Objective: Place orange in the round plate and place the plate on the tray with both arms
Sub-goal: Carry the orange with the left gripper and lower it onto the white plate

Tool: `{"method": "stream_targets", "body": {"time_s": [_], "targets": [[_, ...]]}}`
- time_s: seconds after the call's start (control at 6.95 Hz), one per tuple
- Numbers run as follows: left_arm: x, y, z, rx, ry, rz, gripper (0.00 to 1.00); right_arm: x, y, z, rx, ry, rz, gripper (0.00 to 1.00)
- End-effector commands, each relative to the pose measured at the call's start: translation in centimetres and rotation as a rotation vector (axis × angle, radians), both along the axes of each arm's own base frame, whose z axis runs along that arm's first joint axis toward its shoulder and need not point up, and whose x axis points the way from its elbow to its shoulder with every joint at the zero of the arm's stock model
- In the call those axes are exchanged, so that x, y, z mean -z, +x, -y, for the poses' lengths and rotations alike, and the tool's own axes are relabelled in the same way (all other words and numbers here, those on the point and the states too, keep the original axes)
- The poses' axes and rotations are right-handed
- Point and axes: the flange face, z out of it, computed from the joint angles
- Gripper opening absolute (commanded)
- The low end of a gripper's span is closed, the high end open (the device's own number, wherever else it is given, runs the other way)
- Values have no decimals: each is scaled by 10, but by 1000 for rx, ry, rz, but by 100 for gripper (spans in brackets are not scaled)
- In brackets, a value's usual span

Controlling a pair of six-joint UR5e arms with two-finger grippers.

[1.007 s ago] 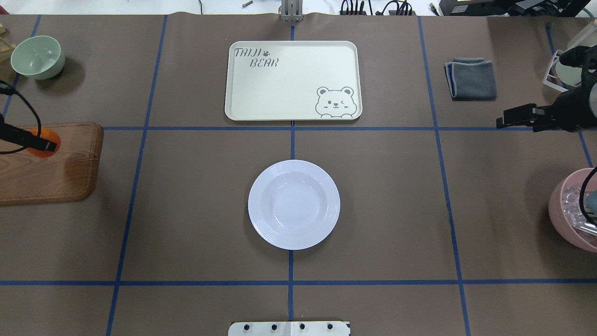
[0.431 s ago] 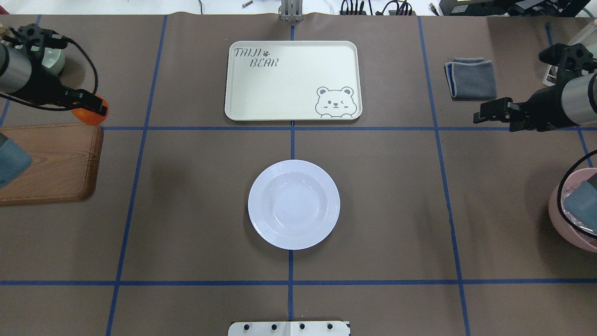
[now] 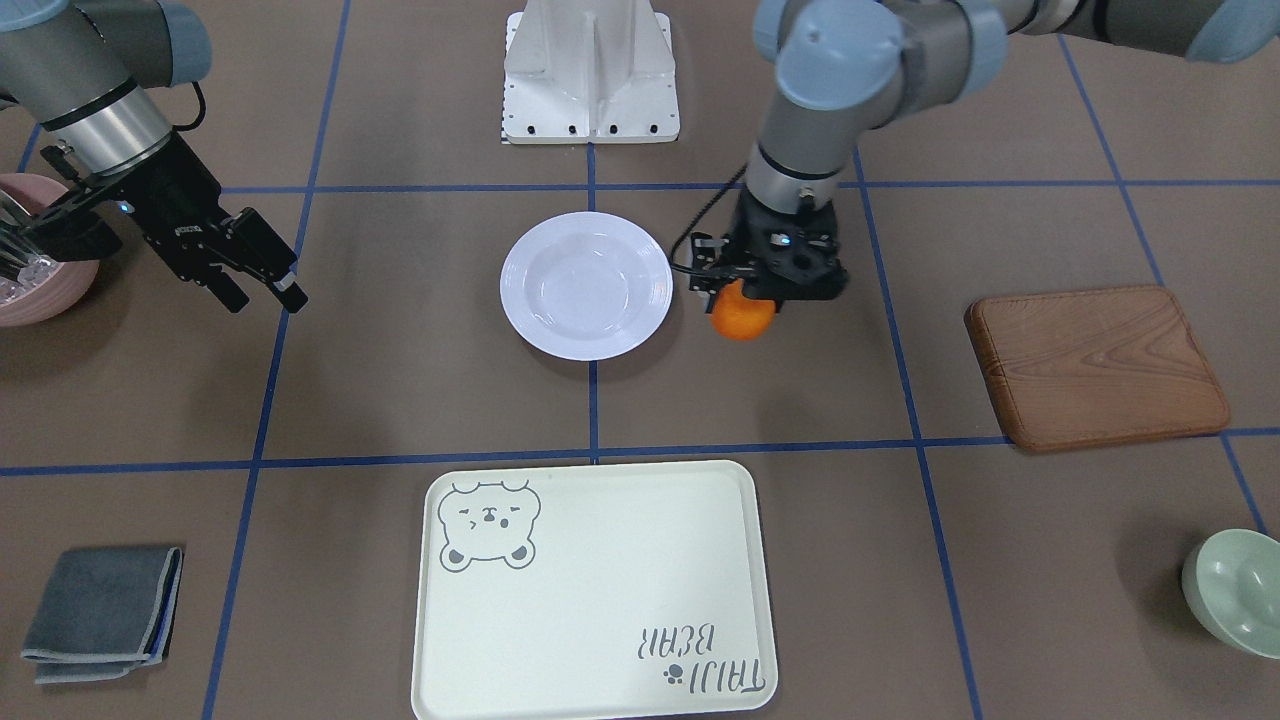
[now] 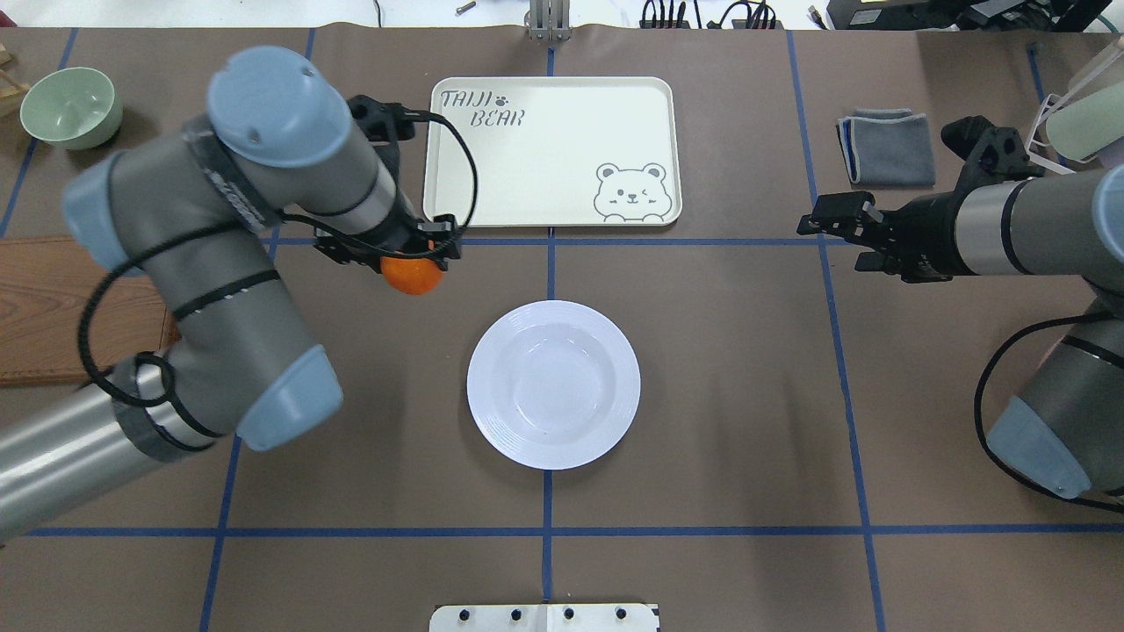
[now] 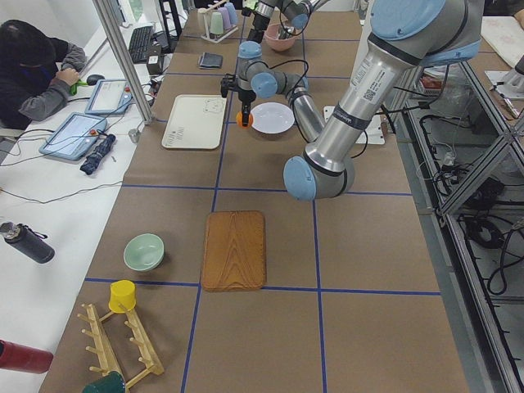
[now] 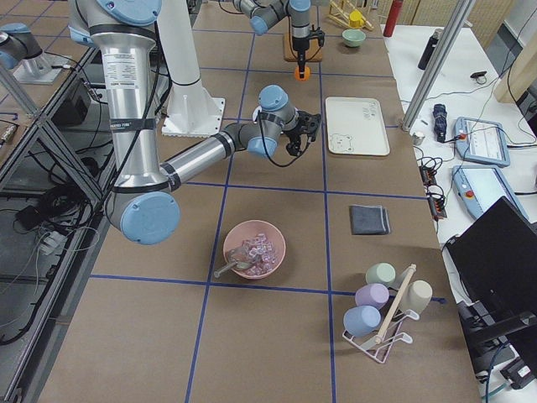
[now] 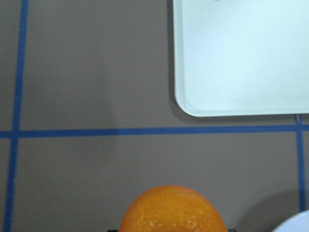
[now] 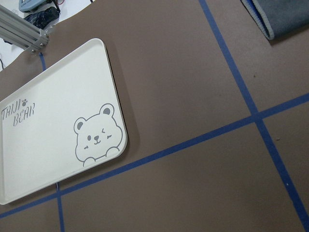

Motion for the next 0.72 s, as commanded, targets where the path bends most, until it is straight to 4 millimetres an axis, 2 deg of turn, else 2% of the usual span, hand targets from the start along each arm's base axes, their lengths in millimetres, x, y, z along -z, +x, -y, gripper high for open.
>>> {"method": "stream_targets", "body": {"time_s": [0.0,0.14,0.29,0.58], "targets": [[44,106,-57,14,-23,42,0,-8,-1,-13,6,21,38,100],[45,145,-72,14,-14,68,0,-8,-1,-14,7,21,38,100],[43,158,-87,-10,-12,59,9,-8,-1,-14,8,22,38,100],[25,185,-98,-31,-1,66,56,-8,-1,-14,8,22,38,100]]}}
